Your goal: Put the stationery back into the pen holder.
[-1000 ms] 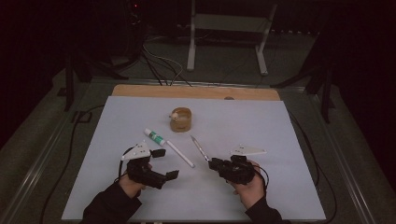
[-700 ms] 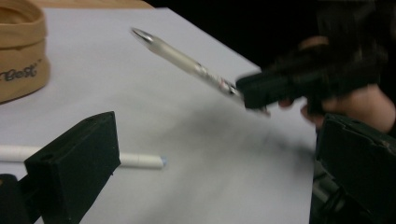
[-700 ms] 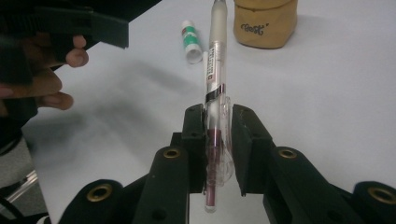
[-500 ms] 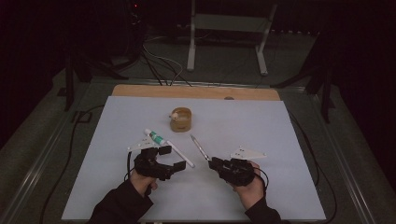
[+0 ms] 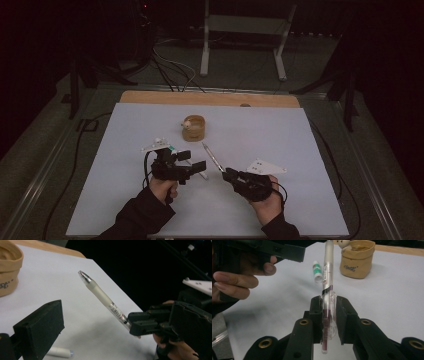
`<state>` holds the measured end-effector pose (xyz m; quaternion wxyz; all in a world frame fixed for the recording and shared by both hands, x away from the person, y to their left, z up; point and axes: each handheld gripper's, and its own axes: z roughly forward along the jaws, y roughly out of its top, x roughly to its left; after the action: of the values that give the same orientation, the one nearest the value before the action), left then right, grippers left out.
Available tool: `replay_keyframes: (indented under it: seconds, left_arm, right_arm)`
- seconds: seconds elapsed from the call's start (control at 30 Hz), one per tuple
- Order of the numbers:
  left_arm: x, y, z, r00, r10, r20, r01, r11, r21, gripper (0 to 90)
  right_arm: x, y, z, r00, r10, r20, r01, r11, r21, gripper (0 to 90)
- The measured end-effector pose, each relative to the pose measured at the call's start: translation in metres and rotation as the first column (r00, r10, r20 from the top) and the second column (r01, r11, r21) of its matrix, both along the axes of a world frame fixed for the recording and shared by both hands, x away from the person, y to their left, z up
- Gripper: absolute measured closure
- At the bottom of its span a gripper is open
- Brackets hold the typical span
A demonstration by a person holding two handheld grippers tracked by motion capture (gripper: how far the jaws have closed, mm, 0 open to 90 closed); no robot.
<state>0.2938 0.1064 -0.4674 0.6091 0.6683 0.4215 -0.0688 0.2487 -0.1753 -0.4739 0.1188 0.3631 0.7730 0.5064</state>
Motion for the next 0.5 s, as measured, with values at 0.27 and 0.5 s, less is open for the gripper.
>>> replay_keyframes:
  seconds: [0.27,0.5]
  left_arm:
    - [0.004,-0.013,0.003,0.9987,0.017,-0.047,-0.017,0.9998,-0.011,0.3]
    - [0.009,-0.023,0.006,0.9953,0.037,-0.089,-0.038,0.9991,-0.018,0.3]
  right_arm:
    - [-0.001,0.0,0.002,0.9997,-0.009,0.025,0.009,1.0,-0.01,75.8]
    - [-0.001,-0.001,0.002,0.999,-0.023,0.039,0.024,0.999,-0.023,75.8]
